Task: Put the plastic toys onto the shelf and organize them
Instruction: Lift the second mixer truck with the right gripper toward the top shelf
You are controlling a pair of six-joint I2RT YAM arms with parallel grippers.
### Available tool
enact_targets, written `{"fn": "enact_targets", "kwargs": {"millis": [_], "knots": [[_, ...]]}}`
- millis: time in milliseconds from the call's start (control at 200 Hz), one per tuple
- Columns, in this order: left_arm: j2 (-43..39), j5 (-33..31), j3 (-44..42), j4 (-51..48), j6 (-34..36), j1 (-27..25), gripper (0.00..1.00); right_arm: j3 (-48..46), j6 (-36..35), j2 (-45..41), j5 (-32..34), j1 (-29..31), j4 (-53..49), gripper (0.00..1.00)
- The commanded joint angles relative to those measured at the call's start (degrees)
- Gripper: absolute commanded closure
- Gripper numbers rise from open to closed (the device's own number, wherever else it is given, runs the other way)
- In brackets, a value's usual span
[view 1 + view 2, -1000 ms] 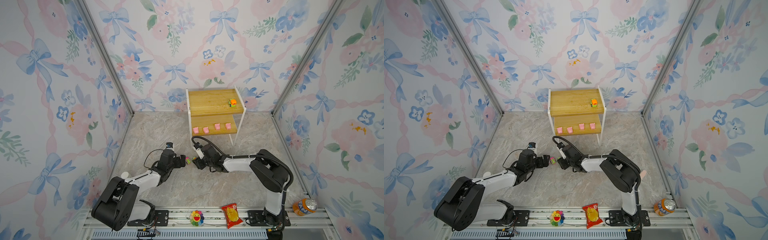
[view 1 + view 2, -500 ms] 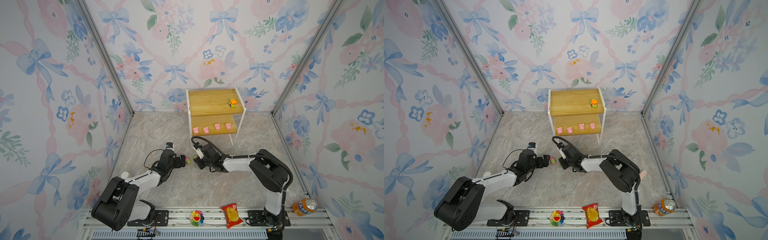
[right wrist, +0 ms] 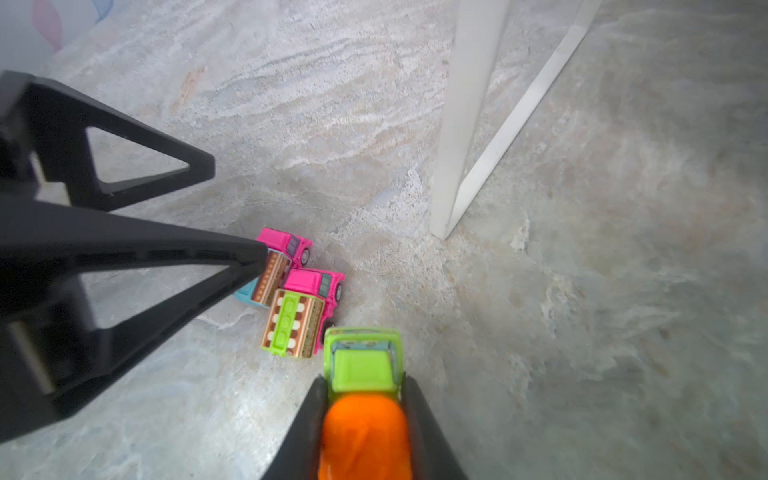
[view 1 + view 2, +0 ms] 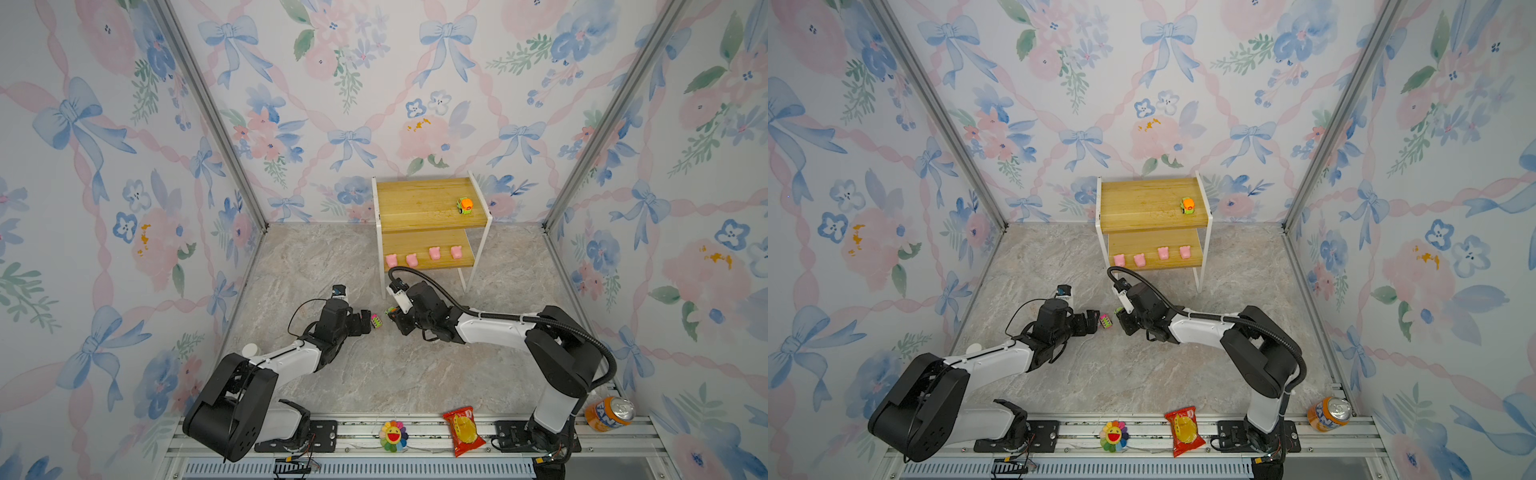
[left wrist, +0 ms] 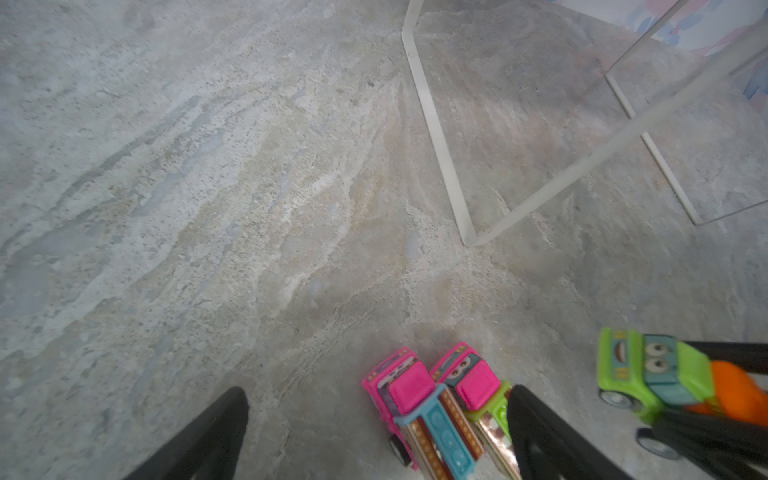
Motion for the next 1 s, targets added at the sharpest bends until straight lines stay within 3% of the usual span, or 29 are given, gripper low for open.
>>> {"fn": "enact_targets", "kwargs": {"millis": [0,250,500,800,995], "knots": [[-0.4,-1.0,-0.3,-1.3,-0.2,-0.4,0.02,3.4,-0.1,-6.8,-1.3,0.9,-10.8,0.75],[-0.4,-1.0,0.4,-1.8,0.7,-0.4,0.02,18.1,-3.9,-17.7,4.2,1.7,-31.6,0.74],[2.2,-0.4,1.5,-1.7,1.8,-0.4,0.02,30.4,-3.9,-23.5,13.3,-0.1,-36.5,0.73],[5.8,2.6,5.2,-1.7,3.4,-0.4,0.02,44.2,3.3,-18.4,15.1,-11.0,-38.3,0.74],[6.0,3.4,5.8,-1.7,3.5,-0.4,0.02,53.5,5.0,-10.8,17.8,-13.5,-40.8,0.74]]}}
